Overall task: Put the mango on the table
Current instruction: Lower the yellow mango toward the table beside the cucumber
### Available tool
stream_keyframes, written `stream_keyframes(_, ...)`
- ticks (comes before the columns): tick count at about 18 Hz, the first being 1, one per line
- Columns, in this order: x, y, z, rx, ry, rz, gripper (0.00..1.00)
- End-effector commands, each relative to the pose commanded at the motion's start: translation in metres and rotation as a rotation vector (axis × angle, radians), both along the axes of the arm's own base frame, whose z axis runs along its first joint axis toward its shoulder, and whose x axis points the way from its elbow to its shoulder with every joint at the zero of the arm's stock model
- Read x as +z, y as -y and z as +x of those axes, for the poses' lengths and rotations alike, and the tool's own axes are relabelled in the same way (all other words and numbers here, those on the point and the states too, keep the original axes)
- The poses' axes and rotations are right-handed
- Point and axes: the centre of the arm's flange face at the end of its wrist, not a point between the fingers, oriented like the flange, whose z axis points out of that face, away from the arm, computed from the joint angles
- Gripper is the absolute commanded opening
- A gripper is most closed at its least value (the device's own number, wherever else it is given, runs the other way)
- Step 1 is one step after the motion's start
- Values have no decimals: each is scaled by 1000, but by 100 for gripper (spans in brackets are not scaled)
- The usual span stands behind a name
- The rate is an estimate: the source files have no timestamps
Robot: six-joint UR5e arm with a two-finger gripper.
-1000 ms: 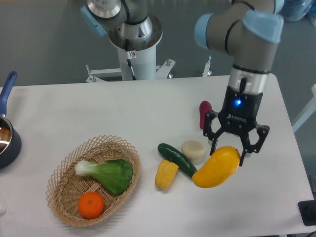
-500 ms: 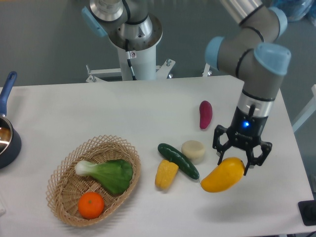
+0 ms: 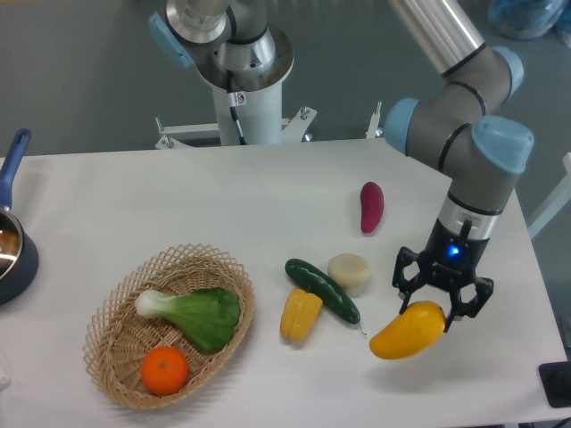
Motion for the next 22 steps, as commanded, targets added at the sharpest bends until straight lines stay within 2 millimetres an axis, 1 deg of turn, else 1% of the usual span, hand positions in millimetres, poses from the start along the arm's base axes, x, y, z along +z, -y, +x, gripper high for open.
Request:
stream_keyframes(1,-7,-1,-2,1,2,-1,49)
stream_keyframes(7,-19,-8,0,40,36,0,49)
stream_keyframes(9,-28,-9,-1,39,44,-5,49)
stream_keyframes(13,-39,-14,-8,29,41,-11,49)
stream_keyframes(15,-48,-23,-2,4,40,-27,49)
stream_keyframes(17,-50,-24,-2,-4,30,-37,49)
stream_keyframes(20,-54,-26,-10,-16,15,-34,49)
stream_keyframes(22,-57,-25,-8,-19,18,-36,49)
